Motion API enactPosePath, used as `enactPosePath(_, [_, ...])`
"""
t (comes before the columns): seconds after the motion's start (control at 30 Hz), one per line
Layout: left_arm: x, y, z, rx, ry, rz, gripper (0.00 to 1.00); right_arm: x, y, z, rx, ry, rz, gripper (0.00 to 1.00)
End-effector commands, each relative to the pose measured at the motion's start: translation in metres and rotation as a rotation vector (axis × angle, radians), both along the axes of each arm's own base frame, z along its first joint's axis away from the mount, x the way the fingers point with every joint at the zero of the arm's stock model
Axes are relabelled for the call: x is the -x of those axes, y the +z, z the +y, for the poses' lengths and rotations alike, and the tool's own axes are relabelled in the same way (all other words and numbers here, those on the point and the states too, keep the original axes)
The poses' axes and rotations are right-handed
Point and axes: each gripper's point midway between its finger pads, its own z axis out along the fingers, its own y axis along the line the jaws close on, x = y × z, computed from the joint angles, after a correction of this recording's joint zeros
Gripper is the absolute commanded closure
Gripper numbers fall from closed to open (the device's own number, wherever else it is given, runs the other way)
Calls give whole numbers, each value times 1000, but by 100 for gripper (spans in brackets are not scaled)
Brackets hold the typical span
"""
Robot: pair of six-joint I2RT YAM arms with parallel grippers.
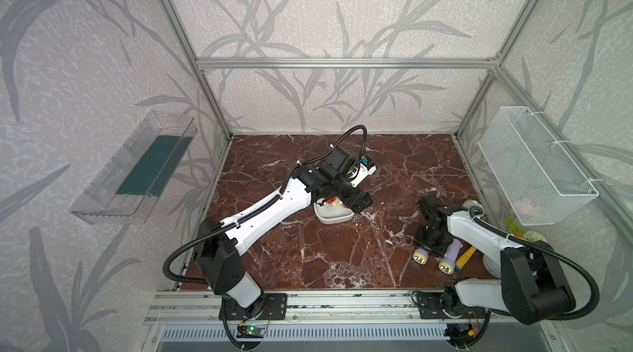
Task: Put the flashlights into the storage boxes
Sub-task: Pick up the flashlight from the center of the board, then place the flashlight at the storage box.
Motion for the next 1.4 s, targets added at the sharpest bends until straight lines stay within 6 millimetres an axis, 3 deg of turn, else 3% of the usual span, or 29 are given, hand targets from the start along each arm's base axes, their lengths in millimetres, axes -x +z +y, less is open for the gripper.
enactPosePath(0.0, [0,1,5,-20,-8,-13,8,2,-1,0,-4,12,15,57])
enactPosePath(0.23, [2,-2,14,-37,9,-17,9,-7,11,6,-32,20,-13,58])
enactPosePath(0.53, [0,-4,37,-39,87,-43,9,-40,45,30,-68,101,-82,60])
enactPosePath(1.07, [-5,-4,98,-17,285,-36,9,-116,87,125,-99,372,-179,60])
enactPosePath(1.37, [-1,-4,135,-5,421,-63,9,-166,100,198,-109,626,-209,61])
